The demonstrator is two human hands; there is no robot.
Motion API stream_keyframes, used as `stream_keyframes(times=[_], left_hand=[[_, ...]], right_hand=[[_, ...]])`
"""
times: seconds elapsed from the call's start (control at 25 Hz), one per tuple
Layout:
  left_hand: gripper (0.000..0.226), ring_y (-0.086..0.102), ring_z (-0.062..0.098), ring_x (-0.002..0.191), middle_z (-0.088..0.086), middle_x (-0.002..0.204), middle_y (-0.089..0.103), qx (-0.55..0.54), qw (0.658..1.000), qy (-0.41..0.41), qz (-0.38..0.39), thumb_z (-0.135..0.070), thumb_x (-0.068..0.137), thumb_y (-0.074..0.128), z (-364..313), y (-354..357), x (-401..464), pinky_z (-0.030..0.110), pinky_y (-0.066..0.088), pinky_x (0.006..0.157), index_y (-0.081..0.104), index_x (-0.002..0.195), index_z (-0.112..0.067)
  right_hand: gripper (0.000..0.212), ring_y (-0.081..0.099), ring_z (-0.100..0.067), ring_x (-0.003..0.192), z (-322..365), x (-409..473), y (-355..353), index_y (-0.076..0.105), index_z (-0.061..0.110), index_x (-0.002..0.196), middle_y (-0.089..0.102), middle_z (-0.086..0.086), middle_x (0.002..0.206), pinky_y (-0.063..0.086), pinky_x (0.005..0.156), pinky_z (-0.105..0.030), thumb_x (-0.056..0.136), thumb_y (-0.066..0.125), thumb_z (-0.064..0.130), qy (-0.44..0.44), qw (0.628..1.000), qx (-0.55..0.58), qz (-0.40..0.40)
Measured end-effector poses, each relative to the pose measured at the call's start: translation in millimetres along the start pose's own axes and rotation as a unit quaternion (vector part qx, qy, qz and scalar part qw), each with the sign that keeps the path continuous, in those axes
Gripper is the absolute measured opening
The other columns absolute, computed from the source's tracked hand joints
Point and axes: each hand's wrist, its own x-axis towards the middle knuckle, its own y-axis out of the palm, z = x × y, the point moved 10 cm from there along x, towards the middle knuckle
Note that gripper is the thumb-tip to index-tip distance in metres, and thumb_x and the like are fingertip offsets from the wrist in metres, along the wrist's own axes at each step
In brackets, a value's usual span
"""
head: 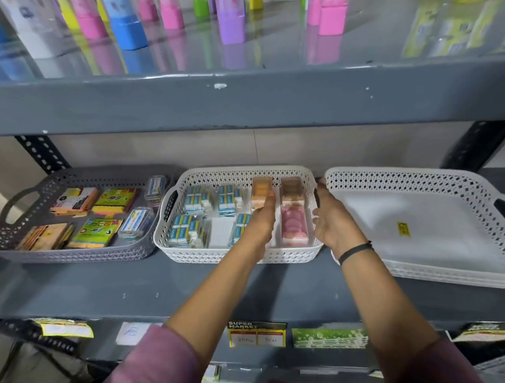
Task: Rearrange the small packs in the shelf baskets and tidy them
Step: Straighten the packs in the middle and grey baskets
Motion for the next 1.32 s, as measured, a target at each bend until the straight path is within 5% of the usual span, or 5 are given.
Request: stream_keyframes(times=[0.16, 0.48, 0.72, 1.16, 1.32], left_hand=[[0.051, 0.064, 0.008, 0.046, 0.002, 0.062, 0.065, -0.05, 0.994, -0.097, 0.024, -0.059, 0.092, 0.031, 16.5, 17.8, 26.8, 0.014, 0.05, 0.048, 0.055, 0.077, -0.017], [0.057, 0.058, 0.005, 0.031, -0.003, 0.037, 0.062, -0.069, 0.993, -0.087, 0.051, -0.06, 0.092, 0.027, 12.7, 30.8, 31.7, 0.013, 0.045, 0.033, 0.054, 0.071, -0.013], [0.071, 0.036, 0.038, 0.134, 0.025, 0.146, 0.036, -0.078, 0.993, 0.011, -0.085, -0.053, 0.095, 0.024, -5.8, -58.0, 47.8, 0.042, 0.03, 0.109, 0.036, 0.139, 0.001], [0.074, 0.049, 0.019, 0.07, 0.008, 0.082, 0.049, 0.011, 0.989, -0.148, 0.021, -0.064, 0.089, 0.026, 34.2, -71.4, 41.8, 0.025, 0.039, 0.066, 0.053, 0.117, -0.001], [0.082, 0.026, 0.036, 0.14, 0.021, 0.153, 0.023, 0.033, 0.987, -0.156, 0.006, -0.063, 0.089, 0.029, 40.9, -77.0, 46.0, 0.046, 0.026, 0.112, 0.026, 0.145, -0.004]], right_hand=[[0.054, 0.038, -0.017, 0.043, -20.0, 9.9, 14.1, 0.049, 0.012, 0.065, 0.046, -0.009, 0.05, 0.033, 0.045, -0.021, 0.094, 0.033, 0.055, 0.065, 0.996, -0.003, 0.054], [0.07, 0.041, -0.019, 0.045, -20.1, 14.1, 11.5, 0.058, 0.013, 0.036, 0.049, -0.009, 0.044, 0.036, 0.046, -0.018, 0.093, 0.042, 0.051, 0.056, 0.997, -0.015, 0.053], [0.048, 0.05, -0.038, 0.125, -6.9, 5.4, 31.5, 0.049, 0.017, 0.13, 0.051, -0.025, 0.135, 0.038, 0.108, -0.041, 0.099, 0.031, 0.047, -0.007, 0.998, -0.023, 0.062], [0.068, 0.022, -0.022, 0.146, -71.3, 26.8, 88.5, 0.025, 0.026, 0.148, 0.021, 0.001, 0.16, 0.025, 0.119, -0.041, 0.091, 0.034, 0.062, 0.075, 0.97, -0.209, 0.101], [0.064, 0.029, -0.027, 0.142, -72.9, 19.8, 83.9, 0.029, 0.026, 0.145, 0.023, -0.004, 0.158, 0.036, 0.107, -0.038, 0.091, 0.036, 0.061, 0.098, 0.97, -0.197, 0.107]])
